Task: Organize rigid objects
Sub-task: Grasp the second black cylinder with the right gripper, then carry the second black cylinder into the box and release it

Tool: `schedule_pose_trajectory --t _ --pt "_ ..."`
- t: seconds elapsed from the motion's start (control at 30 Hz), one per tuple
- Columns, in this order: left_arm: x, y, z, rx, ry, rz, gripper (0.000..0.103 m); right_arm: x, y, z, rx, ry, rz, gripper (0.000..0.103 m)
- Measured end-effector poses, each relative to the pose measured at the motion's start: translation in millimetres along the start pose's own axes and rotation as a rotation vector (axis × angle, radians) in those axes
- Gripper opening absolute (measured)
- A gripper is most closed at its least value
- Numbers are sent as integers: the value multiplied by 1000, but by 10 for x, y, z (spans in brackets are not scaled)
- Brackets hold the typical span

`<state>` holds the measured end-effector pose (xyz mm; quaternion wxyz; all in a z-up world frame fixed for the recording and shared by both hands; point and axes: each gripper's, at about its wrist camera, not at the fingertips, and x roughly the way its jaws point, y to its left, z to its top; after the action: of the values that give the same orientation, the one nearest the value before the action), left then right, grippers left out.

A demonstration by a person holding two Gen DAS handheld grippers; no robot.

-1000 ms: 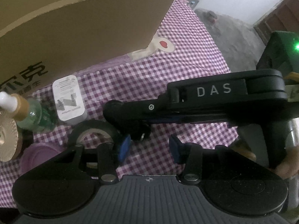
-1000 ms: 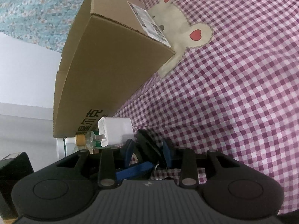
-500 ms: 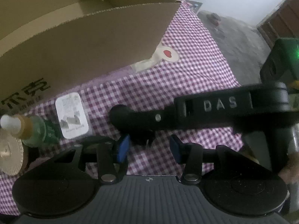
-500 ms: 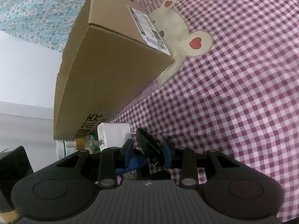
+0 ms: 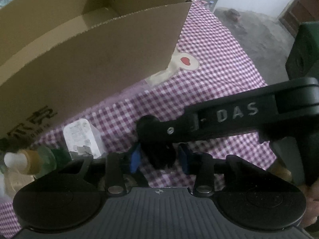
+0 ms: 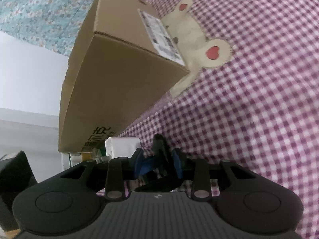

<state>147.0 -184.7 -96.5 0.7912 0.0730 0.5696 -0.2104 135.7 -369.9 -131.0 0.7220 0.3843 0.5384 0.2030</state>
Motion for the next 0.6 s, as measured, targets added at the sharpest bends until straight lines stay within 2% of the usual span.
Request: schedule_pose_trajectory --t 0.17,0.23,0.37,0.6 --pt "8 -29 -6 24 -15 30 29 81 -11 -5 -7 -8 18 19" --pt "1 -19 -14 19 -17 33 25 78 -19 -24 5 -17 17 19" --pt "-93 -5 -44 12 -37 25 24 -14 -5 -77 -11 -39 20 19" --pt "-543 -96 -52 19 -136 38 24 -294 332 -177 -76 -103 32 19"
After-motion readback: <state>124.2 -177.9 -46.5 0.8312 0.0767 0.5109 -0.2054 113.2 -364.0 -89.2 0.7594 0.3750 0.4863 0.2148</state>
